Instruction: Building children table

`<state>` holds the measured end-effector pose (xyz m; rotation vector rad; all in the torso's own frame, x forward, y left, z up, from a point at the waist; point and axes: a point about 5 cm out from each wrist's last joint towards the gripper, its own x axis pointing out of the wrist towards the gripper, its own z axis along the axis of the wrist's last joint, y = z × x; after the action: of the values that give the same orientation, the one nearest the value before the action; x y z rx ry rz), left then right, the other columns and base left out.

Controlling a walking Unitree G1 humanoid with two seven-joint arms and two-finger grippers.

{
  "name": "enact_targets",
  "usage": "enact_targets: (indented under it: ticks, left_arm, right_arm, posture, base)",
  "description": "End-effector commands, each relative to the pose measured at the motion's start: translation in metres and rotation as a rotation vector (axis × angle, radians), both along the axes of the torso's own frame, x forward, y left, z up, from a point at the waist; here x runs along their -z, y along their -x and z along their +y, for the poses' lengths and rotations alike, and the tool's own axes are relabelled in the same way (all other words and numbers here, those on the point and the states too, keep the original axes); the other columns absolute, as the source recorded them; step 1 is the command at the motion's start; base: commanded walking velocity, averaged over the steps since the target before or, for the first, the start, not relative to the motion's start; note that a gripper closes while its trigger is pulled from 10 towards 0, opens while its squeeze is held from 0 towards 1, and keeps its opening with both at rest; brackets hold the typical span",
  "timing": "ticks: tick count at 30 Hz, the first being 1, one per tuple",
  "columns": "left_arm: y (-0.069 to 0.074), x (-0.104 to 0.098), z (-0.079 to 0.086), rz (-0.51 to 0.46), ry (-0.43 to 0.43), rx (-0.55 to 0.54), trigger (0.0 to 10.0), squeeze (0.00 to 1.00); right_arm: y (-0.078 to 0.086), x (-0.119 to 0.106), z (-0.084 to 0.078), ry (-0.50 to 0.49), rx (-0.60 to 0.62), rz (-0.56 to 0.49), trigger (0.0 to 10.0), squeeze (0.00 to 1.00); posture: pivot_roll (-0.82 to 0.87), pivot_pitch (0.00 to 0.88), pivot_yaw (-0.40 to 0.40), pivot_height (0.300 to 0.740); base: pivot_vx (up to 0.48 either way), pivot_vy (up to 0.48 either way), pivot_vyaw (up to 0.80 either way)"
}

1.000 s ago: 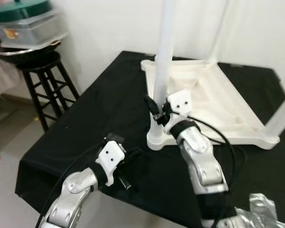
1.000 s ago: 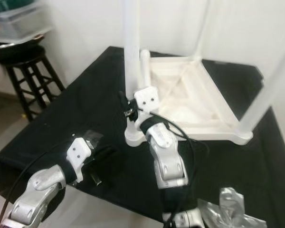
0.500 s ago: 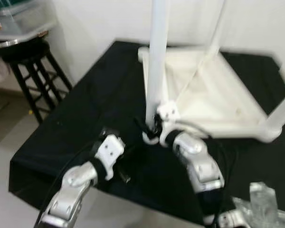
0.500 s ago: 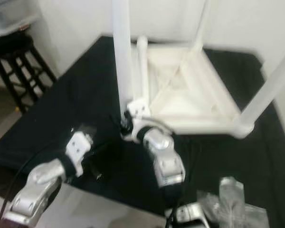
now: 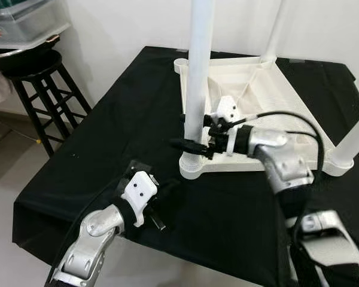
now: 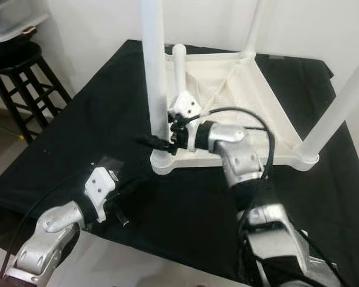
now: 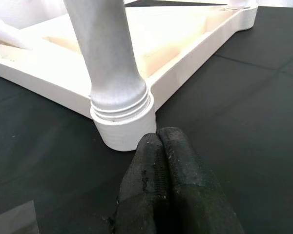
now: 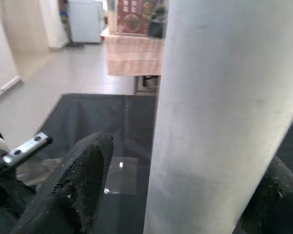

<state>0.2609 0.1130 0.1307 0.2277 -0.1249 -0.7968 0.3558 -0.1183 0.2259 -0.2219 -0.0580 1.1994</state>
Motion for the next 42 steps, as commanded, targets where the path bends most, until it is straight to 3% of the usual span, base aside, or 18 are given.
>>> enact_targets:
  ticks: [1, 2, 13, 18, 20, 21, 22, 23, 24, 25, 26, 27, 28, 29, 33, 39, 40, 42]
  left_arm:
    - [0.002, 0.002, 0.000, 0.005, -0.004, 0.002, 10.0, 0.00]
    - [0.002, 0.002, 0.000, 0.005, -0.004, 0.002, 10.0, 0.00]
    - [0.003, 0.002, -0.001, 0.008, -0.001, 0.003, 10.0, 0.00]
    - [0.003, 0.002, -0.001, 0.009, 0.004, 0.002, 10.0, 0.00]
    - [0.003, 0.002, 0.000, 0.011, 0.004, 0.004, 10.0, 0.00]
    - [0.003, 0.002, 0.000, 0.011, 0.004, 0.004, 10.0, 0.00]
    - [0.003, 0.002, 0.000, 0.012, 0.004, 0.004, 10.0, 0.00]
    - [0.003, 0.002, 0.001, 0.012, 0.004, 0.006, 10.0, 0.00]
    - [0.003, 0.001, 0.001, 0.013, 0.004, 0.007, 10.0, 0.00]
    - [0.003, 0.001, 0.001, 0.013, 0.004, 0.007, 10.0, 0.00]
    - [0.003, 0.001, 0.001, 0.013, 0.003, 0.008, 10.0, 0.00]
    - [0.002, 0.001, 0.002, 0.013, 0.003, 0.007, 10.0, 0.00]
    - [0.002, 0.001, 0.002, 0.013, 0.003, 0.007, 10.0, 0.00]
    - [0.002, 0.001, 0.003, 0.014, 0.002, 0.006, 10.0, 0.00]
    - [0.002, 0.002, 0.001, 0.015, -0.003, 0.014, 10.0, 0.00]
    - [0.001, 0.002, 0.003, 0.007, 0.000, -0.014, 10.0, 0.00]
    - [0.001, 0.002, 0.003, 0.010, 0.000, -0.010, 10.0, 0.00]
    - [0.001, 0.002, 0.003, 0.010, 0.000, -0.010, 10.0, 0.00]
  right_arm:
    - [0.000, 0.001, 0.006, -0.017, -0.059, 0.013, 7.9, 0.00]
    - [-0.005, -0.001, 0.006, -0.037, -0.061, 0.032, 0.0, 0.00]
    - [-0.009, 0.004, 0.000, -0.063, -0.067, 0.059, 0.0, 0.00]
    - [-0.004, 0.011, -0.013, -0.047, 0.058, -0.039, 0.0, 0.00]
    - [0.001, 0.023, -0.011, -0.050, 0.239, -0.048, 0.0, 0.00]
    - [0.001, 0.023, -0.011, -0.050, 0.239, -0.048, 0.0, 0.00]
    - [0.002, 0.030, -0.010, -0.058, 0.352, -0.041, 0.0, 0.00]
    - [0.005, 0.045, -0.008, -0.088, 0.609, -0.009, 0.0, 0.00]
    - [0.008, 0.054, -0.009, -0.102, 0.784, 0.016, 0.0, 0.00]
    - [0.008, 0.054, -0.009, -0.102, 0.784, 0.016, 0.0, 0.00]
    - [0.025, 0.074, 0.002, -0.107, 0.830, 0.086, 0.0, 0.00]
    - [0.037, 0.081, 0.017, -0.053, 0.777, 0.063, 0.0, 0.00]
    - [0.037, 0.081, 0.017, -0.053, 0.777, 0.063, 0.0, 0.00]
    - [0.046, 0.085, 0.029, -0.014, 0.702, 0.040, 0.0, 0.00]
    - [0.034, 0.081, 0.026, -0.042, 0.722, 0.046, 0.0, 0.00]
    - [0.041, 0.079, 0.034, -0.034, 0.752, 0.044, 0.0, 0.00]
    - [0.042, 0.079, 0.033, -0.050, 0.772, 0.063, 10.0, 0.00]
    - [0.042, 0.079, 0.033, -0.050, 0.772, 0.063, 10.0, 0.00]
  posture:
    - [0.08, 0.108, -0.007, 0.740]
    - [0.08, 0.109, -0.008, 0.740]
    - [0.08, 0.118, -0.011, 0.740]
    - [0.07, 0.124, -0.010, 0.740]
    - [0.05, 0.126, -0.014, 0.740]
    - [0.05, 0.126, -0.014, 0.740]
    - [0.05, 0.127, -0.014, 0.740]
    - [0.05, 0.133, -0.011, 0.740]
    - [0.05, 0.133, -0.011, 0.740]
    - [0.05, 0.133, -0.011, 0.740]
    - [0.06, 0.137, -0.009, 0.740]
    - [0.05, 0.132, 0.000, 0.740]
    - [0.05, 0.132, 0.000, 0.740]
    - [0.05, 0.132, 0.000, 0.740]
    - [0.06, 0.127, -0.017, 0.740]
    - [0.05, 0.120, -0.011, 0.740]
    - [0.05, 0.115, -0.009, 0.740]
    - [0.05, 0.115, -0.009, 0.740]
  base:
    - [0.000, 0.000, 0.00]
    - [0.000, 0.000, 0.00]
    - [0.000, 0.000, 0.00]
    - [0.000, 0.000, 0.00]
    - [0.000, 0.000, 0.00]
    - [0.000, 0.000, 0.00]
    - [0.000, 0.000, 0.00]
    - [0.000, 0.000, 0.00]
    - [0.000, 0.000, 0.00]
    - [0.000, 0.000, 0.00]
    - [0.000, 0.000, 0.00]
    - [0.000, 0.000, 0.00]
    - [0.000, 0.000, 0.00]
    - [0.000, 0.000, 0.00]
    - [0.000, 0.000, 0.00]
    - [0.000, 0.000, 0.00]
    - [0.000, 0.000, 0.00]
    - [0.000, 0.000, 0.00]
